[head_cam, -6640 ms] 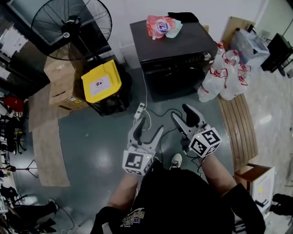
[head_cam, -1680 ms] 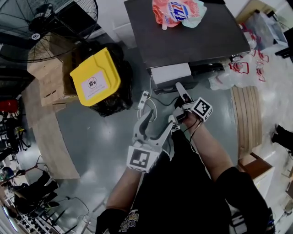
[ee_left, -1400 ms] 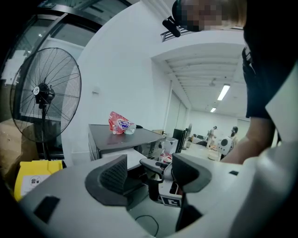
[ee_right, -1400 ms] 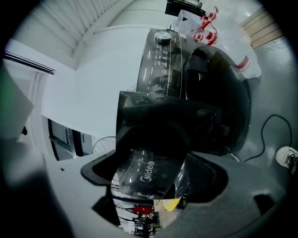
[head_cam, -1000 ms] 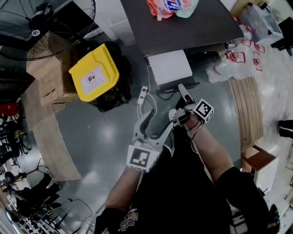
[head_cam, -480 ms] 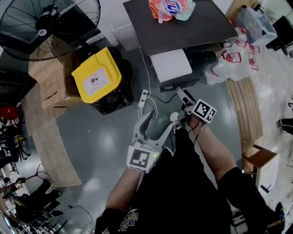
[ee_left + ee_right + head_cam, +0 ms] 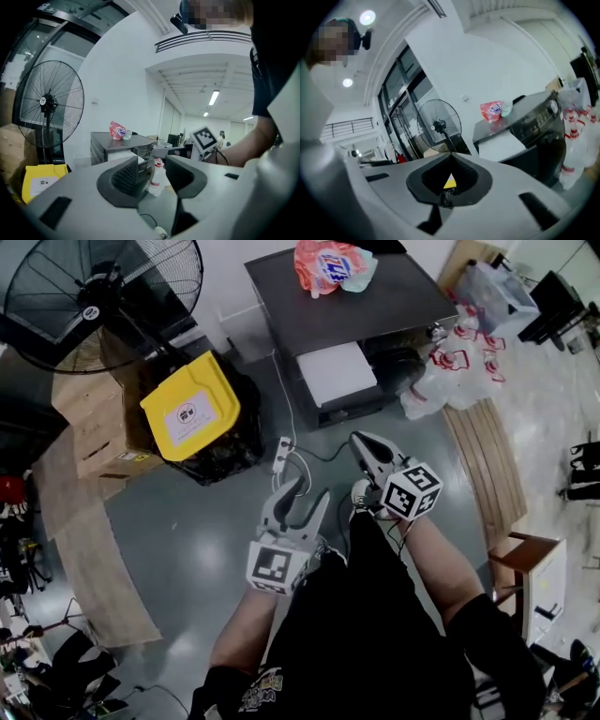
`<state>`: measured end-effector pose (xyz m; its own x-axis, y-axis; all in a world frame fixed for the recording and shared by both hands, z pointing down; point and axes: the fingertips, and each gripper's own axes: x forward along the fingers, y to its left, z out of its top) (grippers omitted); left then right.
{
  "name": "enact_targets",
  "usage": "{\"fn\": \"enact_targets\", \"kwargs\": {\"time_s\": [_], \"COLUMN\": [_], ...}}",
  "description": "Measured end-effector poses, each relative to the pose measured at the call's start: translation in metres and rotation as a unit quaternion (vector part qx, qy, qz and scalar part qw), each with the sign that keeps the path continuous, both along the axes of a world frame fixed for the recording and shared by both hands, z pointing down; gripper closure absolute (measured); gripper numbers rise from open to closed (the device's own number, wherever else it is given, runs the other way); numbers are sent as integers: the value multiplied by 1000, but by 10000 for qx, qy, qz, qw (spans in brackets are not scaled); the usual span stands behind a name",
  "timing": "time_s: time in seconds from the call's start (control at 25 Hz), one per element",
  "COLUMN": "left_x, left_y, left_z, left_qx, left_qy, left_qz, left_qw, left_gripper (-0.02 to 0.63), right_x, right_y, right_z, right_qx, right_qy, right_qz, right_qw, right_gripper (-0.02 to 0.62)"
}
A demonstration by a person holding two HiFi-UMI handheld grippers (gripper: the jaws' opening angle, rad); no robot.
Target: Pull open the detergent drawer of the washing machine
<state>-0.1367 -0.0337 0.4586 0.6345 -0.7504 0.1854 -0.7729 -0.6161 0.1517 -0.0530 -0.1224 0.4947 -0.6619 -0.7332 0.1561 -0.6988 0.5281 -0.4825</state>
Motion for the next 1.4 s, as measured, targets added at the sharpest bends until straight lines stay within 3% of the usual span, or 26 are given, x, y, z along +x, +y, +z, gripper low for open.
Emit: {"fn": "enact_targets", "kwargs": {"time_s": [0.16,0.32,0.6,0.8,1.4], "left_x": [10,31,80,116,174], "left_y": [11,20,36,58,113], "left_z": [-6,-17,-28,-29,-33], "left_qx": [-63,20,85,58,131], "left_qy": [33,-5,-226,-290,-349], "left_qz": [24,29,-380,-713,-937], "left_qw": [10000,10000,9990,9970,9949], "left_gripper": [522,581,591,591,591], "right_x": [-6,3,42,81,132], "right_y": [29,52,89,116,174], "right_z": [-44,-76,-107,-109,-111], "right_qx": [752,1181,1553,1570,1631], "right_qy": [731,1058,1071,934,820], "right_qz": [-375,-580,-969,-1074,-1387], "right_qw": [9938,9856,9773,9773,9734], "right_gripper": [594,592,591,592,592]}}
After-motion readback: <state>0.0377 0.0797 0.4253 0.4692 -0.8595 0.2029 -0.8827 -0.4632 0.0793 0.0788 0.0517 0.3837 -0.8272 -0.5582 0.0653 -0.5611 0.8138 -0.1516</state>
